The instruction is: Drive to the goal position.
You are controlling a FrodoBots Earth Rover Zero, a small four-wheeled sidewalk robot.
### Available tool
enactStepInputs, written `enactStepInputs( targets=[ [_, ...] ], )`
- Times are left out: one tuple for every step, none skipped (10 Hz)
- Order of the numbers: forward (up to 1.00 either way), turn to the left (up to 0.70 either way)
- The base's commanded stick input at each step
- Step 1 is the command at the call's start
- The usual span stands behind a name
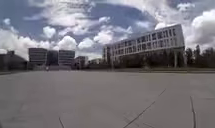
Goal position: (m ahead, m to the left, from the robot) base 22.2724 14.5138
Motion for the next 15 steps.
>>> enactStepInputs(
  targets=[
    [1.0, 0.02],
    [1.0, 0.02],
    [1.0, 0.02],
    [1.0, 0.02],
    [1.0, 0.02],
    [1.0, 0.02],
    [1.0, 0.02],
    [1.0, 0.02],
    [1.0, 0.02],
    [1.0, 0.02],
    [1.0, 0.02],
    [1.0, 0.02],
    [1.0, 0.02],
    [1.0, 0.02],
    [1.0, 0.42]
  ],
)
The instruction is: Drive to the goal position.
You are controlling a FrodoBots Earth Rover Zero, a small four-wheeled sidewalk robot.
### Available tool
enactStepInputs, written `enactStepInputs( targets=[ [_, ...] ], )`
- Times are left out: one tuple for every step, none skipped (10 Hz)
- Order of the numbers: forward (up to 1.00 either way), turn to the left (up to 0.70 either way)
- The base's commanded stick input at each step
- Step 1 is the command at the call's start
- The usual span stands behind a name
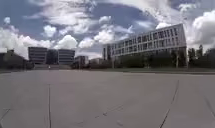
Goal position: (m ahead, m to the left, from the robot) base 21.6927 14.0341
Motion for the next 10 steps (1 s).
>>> enactStepInputs(
  targets=[
    [1.0, 0.42],
    [1.0, 0.42],
    [1.0, 0.42],
    [1.0, 0.42],
    [1.0, 0.42],
    [1.0, 0.42],
    [1.0, 0.42],
    [1.0, 0.41],
    [1.0, 0.21],
    [1.0, 0.02]
  ],
)
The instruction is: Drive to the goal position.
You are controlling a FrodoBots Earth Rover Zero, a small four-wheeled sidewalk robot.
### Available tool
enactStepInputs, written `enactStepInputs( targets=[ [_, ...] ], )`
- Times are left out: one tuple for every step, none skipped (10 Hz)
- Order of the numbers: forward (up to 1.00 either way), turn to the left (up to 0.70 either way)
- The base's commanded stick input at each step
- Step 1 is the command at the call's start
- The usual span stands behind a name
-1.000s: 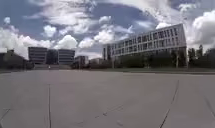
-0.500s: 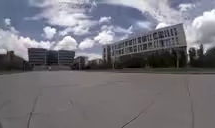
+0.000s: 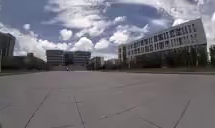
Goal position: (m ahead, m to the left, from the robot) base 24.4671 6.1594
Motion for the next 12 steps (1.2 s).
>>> enactStepInputs(
  targets=[
    [1.0, 0.02],
    [1.0, 0.02],
    [1.0, 0.02],
    [1.0, 0.02],
    [1.0, 0.02],
    [1.0, 0.02],
    [1.0, 0.02],
    [1.0, 0.02],
    [1.0, 0.02],
    [1.0, 0.02],
    [1.0, 0.02],
    [1.0, 0.02]
  ],
)
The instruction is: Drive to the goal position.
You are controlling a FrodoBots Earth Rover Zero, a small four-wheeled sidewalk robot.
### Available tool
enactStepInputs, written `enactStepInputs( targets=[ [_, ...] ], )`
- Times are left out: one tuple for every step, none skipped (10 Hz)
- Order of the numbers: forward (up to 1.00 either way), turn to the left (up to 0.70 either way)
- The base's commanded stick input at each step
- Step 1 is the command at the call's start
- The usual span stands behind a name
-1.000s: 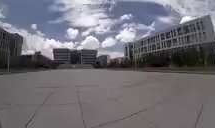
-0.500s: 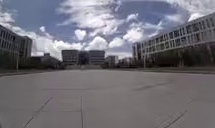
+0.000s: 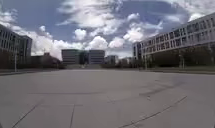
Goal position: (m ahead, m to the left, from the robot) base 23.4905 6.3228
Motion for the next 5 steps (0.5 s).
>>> enactStepInputs(
  targets=[
    [1.0, 0.02],
    [1.0, 0.02],
    [1.0, 0.02],
    [1.0, 0.02],
    [1.0, 0.02]
  ],
)
